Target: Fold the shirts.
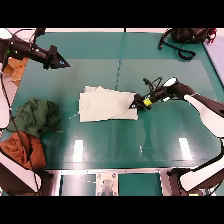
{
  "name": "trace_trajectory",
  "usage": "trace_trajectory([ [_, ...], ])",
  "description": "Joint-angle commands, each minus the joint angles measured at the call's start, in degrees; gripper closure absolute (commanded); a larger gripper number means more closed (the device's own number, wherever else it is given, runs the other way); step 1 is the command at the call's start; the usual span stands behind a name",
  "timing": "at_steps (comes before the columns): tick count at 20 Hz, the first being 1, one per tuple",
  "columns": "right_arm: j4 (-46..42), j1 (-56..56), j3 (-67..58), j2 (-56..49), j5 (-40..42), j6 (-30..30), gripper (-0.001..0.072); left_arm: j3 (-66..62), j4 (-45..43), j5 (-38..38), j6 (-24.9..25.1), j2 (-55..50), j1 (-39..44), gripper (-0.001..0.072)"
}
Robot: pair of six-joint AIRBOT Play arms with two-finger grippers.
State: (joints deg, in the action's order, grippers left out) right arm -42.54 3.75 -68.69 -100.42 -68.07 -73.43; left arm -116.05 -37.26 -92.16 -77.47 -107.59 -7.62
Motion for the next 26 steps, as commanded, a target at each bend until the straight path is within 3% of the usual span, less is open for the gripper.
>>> trace_trajectory([
  [1,11.5,-0.5,-3.8,0.3,0.9,4.7,0.0697,-0.1,0.0,0.0,0.0,0.0,0.0,0.0684],
  [7,11.4,-19.4,-10.2,8.8,0.9,-0.2,0.0699,-0.1,0.0,-0.3,0.0,0.0,0.0,0.0684],
  [11,1.4,-39.9,-9.4,15.2,-2.0,-4.4,0.0699,-0.1,0.0,-0.2,0.0,0.0,0.0,0.0684],
  [18,-8.6,-73.7,-4.6,18.8,-4.2,-5.0,0.0698,-0.1,-0.1,0.2,1.5,0.0,0.0,0.0684],
  [26,-24.8,-85.9,6.1,16.9,-0.4,-5.9,0.0698,-0.1,-0.1,0.2,1.5,0.0,0.0,0.0684],
])
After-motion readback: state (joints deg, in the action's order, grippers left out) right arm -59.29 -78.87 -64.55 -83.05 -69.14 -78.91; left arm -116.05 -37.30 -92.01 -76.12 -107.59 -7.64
